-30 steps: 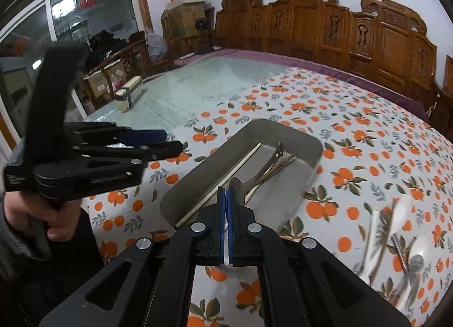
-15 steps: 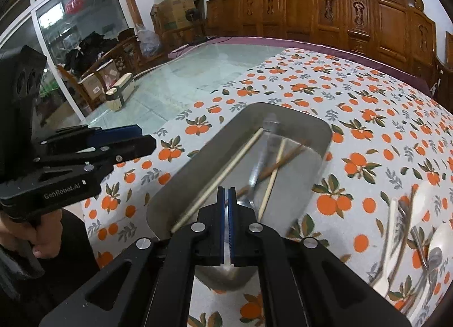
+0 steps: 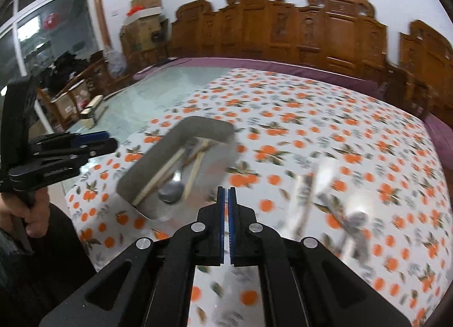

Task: Organize utensils
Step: 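Lower the held metal knife into the grey tray and open the right gripper, then move both grippers back over the utensil pile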

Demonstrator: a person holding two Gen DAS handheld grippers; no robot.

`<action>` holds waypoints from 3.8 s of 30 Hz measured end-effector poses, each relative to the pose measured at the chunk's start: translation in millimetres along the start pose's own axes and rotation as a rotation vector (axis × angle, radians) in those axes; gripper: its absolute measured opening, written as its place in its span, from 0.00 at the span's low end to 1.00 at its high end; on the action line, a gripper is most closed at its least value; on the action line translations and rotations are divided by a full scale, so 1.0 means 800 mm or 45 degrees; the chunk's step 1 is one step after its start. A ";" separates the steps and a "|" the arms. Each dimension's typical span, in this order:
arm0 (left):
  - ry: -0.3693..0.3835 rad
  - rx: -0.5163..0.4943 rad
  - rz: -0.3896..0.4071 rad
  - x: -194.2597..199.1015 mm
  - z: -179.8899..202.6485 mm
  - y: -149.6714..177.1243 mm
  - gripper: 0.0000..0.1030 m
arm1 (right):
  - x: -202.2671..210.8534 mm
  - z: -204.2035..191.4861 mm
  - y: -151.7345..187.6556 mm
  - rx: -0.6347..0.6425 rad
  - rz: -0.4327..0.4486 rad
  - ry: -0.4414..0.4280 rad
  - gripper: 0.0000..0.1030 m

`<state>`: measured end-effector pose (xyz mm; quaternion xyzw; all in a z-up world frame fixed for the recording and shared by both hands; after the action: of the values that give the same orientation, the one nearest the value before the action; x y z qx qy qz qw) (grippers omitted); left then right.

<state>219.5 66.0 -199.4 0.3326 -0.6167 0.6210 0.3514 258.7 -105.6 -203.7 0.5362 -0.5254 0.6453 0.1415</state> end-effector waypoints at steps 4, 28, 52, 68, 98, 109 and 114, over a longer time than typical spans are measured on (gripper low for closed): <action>0.001 -0.026 0.022 0.012 0.016 0.000 0.30 | 0.021 0.030 0.018 -0.047 -0.008 0.056 0.13; 0.048 -0.273 -0.008 0.004 0.165 0.005 0.69 | -0.034 0.137 0.064 -0.235 -0.103 0.126 0.32; 0.096 -0.286 -0.144 -0.087 0.209 -0.022 0.69 | -0.092 0.156 0.061 -0.254 -0.183 0.044 0.27; 0.100 -0.289 -0.146 -0.089 0.209 -0.010 0.69 | -0.086 0.129 0.052 -0.200 -0.169 -0.033 0.26; 0.111 -0.301 -0.145 -0.085 0.215 -0.004 0.69 | -0.094 0.166 0.054 -0.432 -0.247 0.082 0.19; 0.117 -0.312 -0.147 -0.085 0.223 0.000 0.69 | -0.109 0.168 0.057 -0.405 -0.267 0.154 0.20; 0.106 -0.314 -0.147 -0.086 0.223 0.002 0.69 | -0.118 0.167 0.049 -0.412 -0.254 0.165 0.21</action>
<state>251.1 -114.3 -255.3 0.2956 -0.6531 0.5325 0.4500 338.5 -196.7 -321.1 0.5132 -0.5562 0.5686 0.3226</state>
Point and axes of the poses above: each gripper's, at about its wrist camera, not at the fingertips, and x roughly against the way its jaws point, z to its right, y to its underside, the point moved 9 cm from there along -x, roughly the way its jaws point, and after that the axes turned 14 degrees about -z, right-handed, at the moved point
